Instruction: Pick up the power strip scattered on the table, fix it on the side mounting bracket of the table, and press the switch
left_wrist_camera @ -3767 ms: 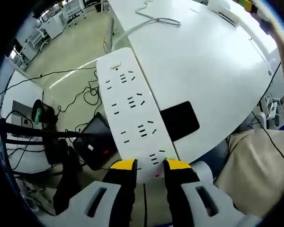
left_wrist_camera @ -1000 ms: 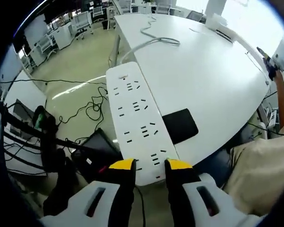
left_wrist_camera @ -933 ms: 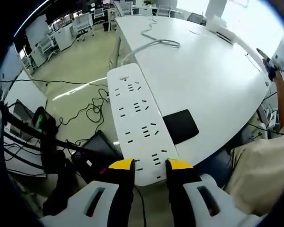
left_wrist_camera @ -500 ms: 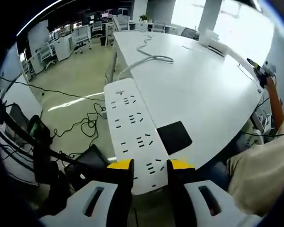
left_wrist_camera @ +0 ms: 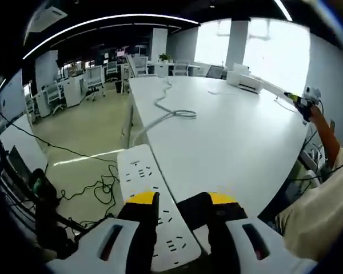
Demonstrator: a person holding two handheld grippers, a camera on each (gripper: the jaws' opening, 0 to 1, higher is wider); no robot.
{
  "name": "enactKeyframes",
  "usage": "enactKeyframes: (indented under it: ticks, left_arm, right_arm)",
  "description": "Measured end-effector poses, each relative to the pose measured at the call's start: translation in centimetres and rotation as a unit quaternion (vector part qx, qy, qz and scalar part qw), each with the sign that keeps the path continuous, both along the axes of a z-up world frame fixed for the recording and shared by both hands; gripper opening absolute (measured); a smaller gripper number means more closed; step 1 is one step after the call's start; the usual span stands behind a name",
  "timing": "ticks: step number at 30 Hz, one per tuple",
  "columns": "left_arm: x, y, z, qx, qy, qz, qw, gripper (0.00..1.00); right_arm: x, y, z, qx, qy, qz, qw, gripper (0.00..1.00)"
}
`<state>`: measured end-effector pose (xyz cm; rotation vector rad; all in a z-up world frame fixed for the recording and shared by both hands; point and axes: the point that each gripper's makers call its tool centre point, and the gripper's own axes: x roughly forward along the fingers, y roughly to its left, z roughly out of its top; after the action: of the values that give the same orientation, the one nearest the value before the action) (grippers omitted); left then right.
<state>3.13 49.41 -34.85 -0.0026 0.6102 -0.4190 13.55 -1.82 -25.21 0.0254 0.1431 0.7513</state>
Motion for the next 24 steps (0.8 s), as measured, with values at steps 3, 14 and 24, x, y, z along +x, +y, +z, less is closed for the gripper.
enactKeyframes:
  ticks: [3,14,24]
  left_arm:
    - [0.6,-0.6,0.5,0.000,-0.021,-0.002,0.9998,0.37]
    - [2.3,-4.2,2.2,-0.024,-0.097,-0.023,0.9947,0.43]
    - [3.2,-7.5,4.2,-0.056,-0.183,-0.063,0.9795,0.49]
  right_arm:
    - [-0.1,-0.5,-0.2,0.004,0.001,-0.005,1.0000,0.21]
    - [-0.4,-1.2,-0.6,0.008,-0.002,-0.021,0.9997,0.22]
    - [-0.8,-1.8,-0.8,0.017,-0.028,-0.031,0.9990,0.23]
